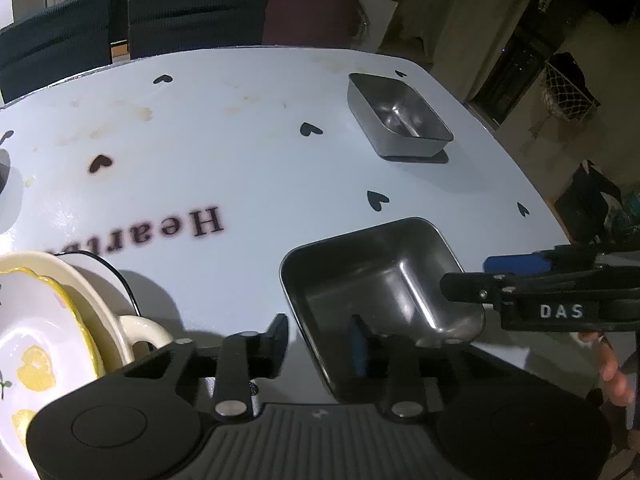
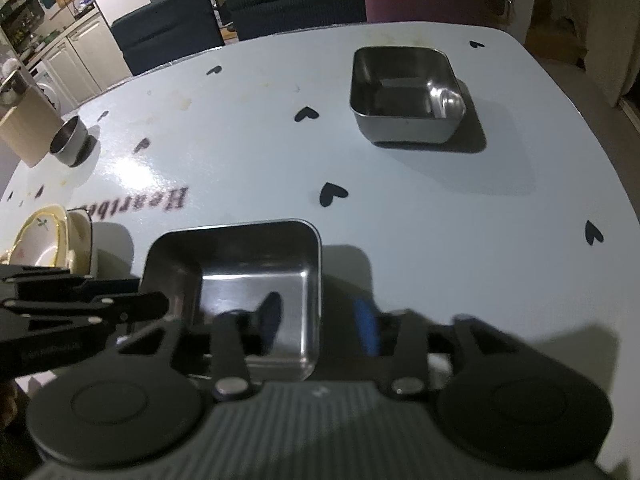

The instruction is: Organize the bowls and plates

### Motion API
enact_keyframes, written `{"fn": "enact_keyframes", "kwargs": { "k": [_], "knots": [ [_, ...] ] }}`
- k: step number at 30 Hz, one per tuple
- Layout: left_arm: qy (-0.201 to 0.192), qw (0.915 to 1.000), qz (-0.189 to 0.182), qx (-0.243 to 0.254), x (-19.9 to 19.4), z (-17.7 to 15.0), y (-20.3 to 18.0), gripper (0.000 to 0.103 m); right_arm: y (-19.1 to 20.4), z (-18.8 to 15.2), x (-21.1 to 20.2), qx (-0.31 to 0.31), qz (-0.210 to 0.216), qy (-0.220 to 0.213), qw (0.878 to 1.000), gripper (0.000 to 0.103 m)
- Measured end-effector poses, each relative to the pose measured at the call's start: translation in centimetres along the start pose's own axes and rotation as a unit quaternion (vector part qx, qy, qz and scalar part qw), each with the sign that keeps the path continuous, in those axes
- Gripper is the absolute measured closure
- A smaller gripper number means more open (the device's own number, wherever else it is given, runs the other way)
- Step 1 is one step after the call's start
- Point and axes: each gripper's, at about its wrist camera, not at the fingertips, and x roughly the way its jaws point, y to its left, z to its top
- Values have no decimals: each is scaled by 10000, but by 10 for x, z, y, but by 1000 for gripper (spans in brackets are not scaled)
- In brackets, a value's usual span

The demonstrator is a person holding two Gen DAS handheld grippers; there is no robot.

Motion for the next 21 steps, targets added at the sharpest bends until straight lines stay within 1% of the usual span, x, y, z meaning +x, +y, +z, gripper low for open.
{"fn": "enact_keyframes", "kwargs": {
  "k": [2,4,6,8,9,10,11,13,16,21],
  "knots": [
    [-50,10000,22,12,-4,0,0,59,0,-1,-4,-6,15,-36,10000,30],
    [-140,9999,35,19,-11,2,1,47,1,-2,-10,-18,35,-119,9999,25],
    [-303,9995,55,39,-19,3,1,23,1,-2,-18,-3,75,-234,9997,19],
    [-455,9990,-11,48,-27,6,2,14,1,-3,-27,46,112,-392,9992,8],
    [-503,9987,-53,43,-31,8,2,9,1,-3,-32,84,132,-481,9987,5],
    [-541,9985,-83,23,-34,10,3,6,0,-2,-36,132,145,-575,9982,1],
    [-582,9982,-118,13,-36,11,4,2,-1,-1,-40,192,152,-684,9974,0],
    [-655,9976,-187,108,-41,16,4,1,-6,1,-47,358,185,-862,9955,0],
    [-824,9959,-123,358,-47,26,4,0,-13,7,-52,676,158,-1092,9916,0],
    [-1079,9923,-108,603,-53,46,10,0,-29,22,-50,1433,104,-1370,9801,0]
  ]
}}
